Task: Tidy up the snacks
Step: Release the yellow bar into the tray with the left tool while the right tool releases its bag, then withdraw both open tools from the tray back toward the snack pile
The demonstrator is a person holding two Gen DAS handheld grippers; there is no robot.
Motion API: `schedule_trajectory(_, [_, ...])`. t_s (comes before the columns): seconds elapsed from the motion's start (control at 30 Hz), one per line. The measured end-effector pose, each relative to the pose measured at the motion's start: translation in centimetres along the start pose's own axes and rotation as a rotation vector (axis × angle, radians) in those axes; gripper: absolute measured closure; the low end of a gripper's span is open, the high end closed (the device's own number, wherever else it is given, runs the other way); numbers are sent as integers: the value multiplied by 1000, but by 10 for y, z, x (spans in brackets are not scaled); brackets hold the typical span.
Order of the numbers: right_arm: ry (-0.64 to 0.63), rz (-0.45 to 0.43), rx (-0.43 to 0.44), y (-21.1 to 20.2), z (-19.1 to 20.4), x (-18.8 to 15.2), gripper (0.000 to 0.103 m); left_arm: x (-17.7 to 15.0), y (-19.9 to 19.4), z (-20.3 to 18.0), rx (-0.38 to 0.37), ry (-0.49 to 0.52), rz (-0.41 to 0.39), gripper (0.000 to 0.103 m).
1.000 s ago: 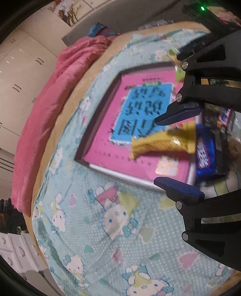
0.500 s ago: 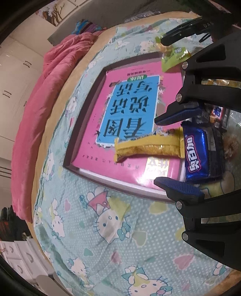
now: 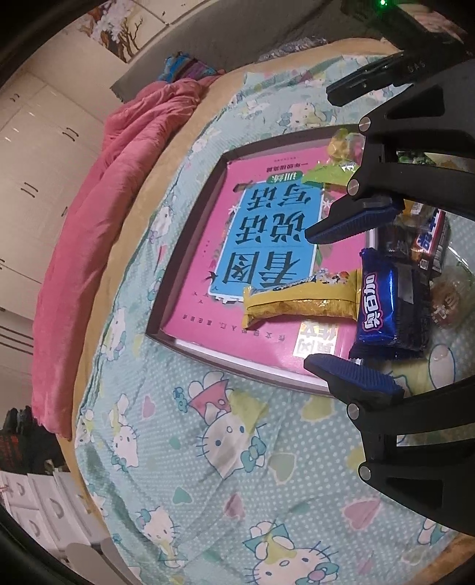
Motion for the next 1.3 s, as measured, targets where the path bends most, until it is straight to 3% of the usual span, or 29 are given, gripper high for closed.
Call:
schedule_trajectory(0.23, [-1, -38, -6, -11, -1, 2, 30, 3, -16, -6, -30, 22, -39, 32])
schedule_trajectory(0.3, [-5, -53, -2, -16, 0, 4, 23, 4, -22, -8, -38, 30, -49, 30])
schedule_trajectory(0.4, [-10, -66, 1, -22, 1, 5, 22, 3, -28, -10, -49, 41, -56, 29])
schedule_trajectory(1.3, [-79, 24, 47, -54, 37, -30, 22, -26, -53, -3, -57, 86, -34, 27])
Point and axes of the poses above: each gripper's, at about its wrist camera, not at the fingertips, and y roughly the way its jaws point, z to its left, x to its top, the point moved 4 cm from there along y, roughly the way its jaws point, and after that the axes turned 3 degrees about z, right-handed, at the moved point
